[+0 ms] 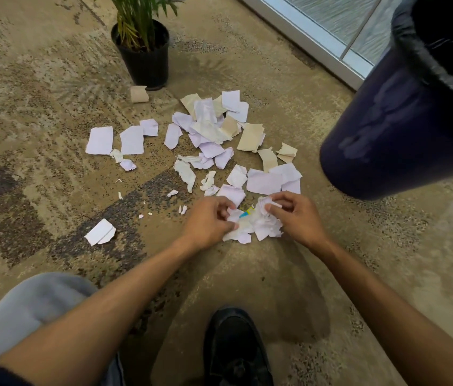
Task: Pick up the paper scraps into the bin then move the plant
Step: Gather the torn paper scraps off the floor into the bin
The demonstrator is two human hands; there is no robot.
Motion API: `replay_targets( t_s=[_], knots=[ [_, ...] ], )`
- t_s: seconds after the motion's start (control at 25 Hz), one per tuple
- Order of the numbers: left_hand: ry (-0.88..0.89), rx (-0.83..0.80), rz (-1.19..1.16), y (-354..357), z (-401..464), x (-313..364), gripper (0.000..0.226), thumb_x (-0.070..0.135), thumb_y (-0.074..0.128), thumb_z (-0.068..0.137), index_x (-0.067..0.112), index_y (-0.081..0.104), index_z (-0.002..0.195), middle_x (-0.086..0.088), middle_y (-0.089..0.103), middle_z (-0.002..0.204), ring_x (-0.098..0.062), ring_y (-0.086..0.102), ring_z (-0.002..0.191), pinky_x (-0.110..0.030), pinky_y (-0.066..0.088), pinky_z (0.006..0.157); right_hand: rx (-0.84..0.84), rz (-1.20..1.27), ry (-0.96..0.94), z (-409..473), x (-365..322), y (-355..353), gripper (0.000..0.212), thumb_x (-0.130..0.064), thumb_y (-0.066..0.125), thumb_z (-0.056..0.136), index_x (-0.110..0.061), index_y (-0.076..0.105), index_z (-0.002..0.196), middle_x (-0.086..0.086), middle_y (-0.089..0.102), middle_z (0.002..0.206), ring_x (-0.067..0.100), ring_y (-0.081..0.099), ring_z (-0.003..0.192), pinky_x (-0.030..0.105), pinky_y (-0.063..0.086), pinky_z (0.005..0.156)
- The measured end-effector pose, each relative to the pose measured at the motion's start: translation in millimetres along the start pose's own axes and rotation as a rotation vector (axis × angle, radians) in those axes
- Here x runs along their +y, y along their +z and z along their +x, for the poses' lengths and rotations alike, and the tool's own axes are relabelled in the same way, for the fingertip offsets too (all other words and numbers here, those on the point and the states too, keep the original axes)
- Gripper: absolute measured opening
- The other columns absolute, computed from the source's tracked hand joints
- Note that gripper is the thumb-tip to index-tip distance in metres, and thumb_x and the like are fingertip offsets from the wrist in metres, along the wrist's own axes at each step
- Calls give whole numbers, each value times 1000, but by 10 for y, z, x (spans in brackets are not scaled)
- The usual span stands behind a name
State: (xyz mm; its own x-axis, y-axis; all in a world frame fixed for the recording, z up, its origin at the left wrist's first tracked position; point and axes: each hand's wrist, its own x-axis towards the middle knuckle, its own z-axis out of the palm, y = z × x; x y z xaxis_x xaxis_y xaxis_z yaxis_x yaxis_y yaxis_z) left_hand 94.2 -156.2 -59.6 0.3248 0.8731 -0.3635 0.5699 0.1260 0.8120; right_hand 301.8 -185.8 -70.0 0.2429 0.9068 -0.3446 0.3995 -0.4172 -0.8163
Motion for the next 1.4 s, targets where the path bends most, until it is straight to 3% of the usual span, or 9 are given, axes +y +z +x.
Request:
replay_targets(
  t_s=[0.12,0.24,0.44,0.72,0.92,1.08,1.16,1.24,1.4],
  knots=[
    [63,-16,298,112,201,167,52,12,74,76,14,58,126,-3,66,93,-18,61,84,-27,46,73,12,-229,-39,-68,70,-3,26,-27,70,88,-24,70,114,-7,70,114,2,63,93,17,49,75],
    [94,-74,644,239,263,315,28,9,60,80,9,57,108,-14,60,111,-31,57,102,-30,41,70,41,-485,-186,-90,105,-6,29,-34,65,90,-25,69,117,-6,59,130,9,57,107,29,50,87],
    [123,-23,907,266,220,347,22,8,56,80,12,57,101,-10,62,104,-32,61,97,-33,37,62,-118,-659,-219,-29,111,-3,45,-41,66,87,-27,56,129,-6,40,146,17,43,128,36,39,101],
    [163,-6,850,222,203,258,24,16,63,80,13,62,104,-7,58,108,-28,54,106,-34,38,70,-159,-624,-262,27,-3,49,35,-28,71,86,-28,61,120,-4,62,120,16,57,104,33,48,84],
    [-25,-115,461,-40,322,280,20,22,81,72,19,61,68,6,55,65,-15,55,66,-28,40,63,-20,-256,-143,45,-92,-86,21,-27,77,81,-32,71,101,-21,68,94,-4,62,84,19,51,70],
    [-94,-84,199,-354,427,243,31,22,88,64,20,58,57,3,60,65,-10,51,56,-25,37,54,40,129,-101,-27,-195,-162,14,-22,79,80,-31,75,90,-13,76,90,7,72,81,18,56,67],
    [-89,-50,168,-418,450,194,29,23,89,63,19,60,58,-3,68,85,-14,57,66,-27,45,62,37,200,-95,-65,-217,-101,14,-21,77,82,-26,76,95,-11,76,92,9,73,84,18,56,68],
    [-47,-39,204,-397,452,175,27,25,89,63,22,61,61,-5,62,115,-21,57,102,-37,48,86,14,187,-61,-86,-219,-26,14,-24,73,85,-23,75,99,-10,76,94,9,72,87,21,55,72],
    [155,-209,479,-277,395,207,26,32,86,64,31,60,63,4,41,146,-21,21,140,-47,23,112,-88,-325,-83,-113,-128,46,30,-44,57,94,-22,67,113,-9,66,107,12,60,96,30,48,77]
  ],
)
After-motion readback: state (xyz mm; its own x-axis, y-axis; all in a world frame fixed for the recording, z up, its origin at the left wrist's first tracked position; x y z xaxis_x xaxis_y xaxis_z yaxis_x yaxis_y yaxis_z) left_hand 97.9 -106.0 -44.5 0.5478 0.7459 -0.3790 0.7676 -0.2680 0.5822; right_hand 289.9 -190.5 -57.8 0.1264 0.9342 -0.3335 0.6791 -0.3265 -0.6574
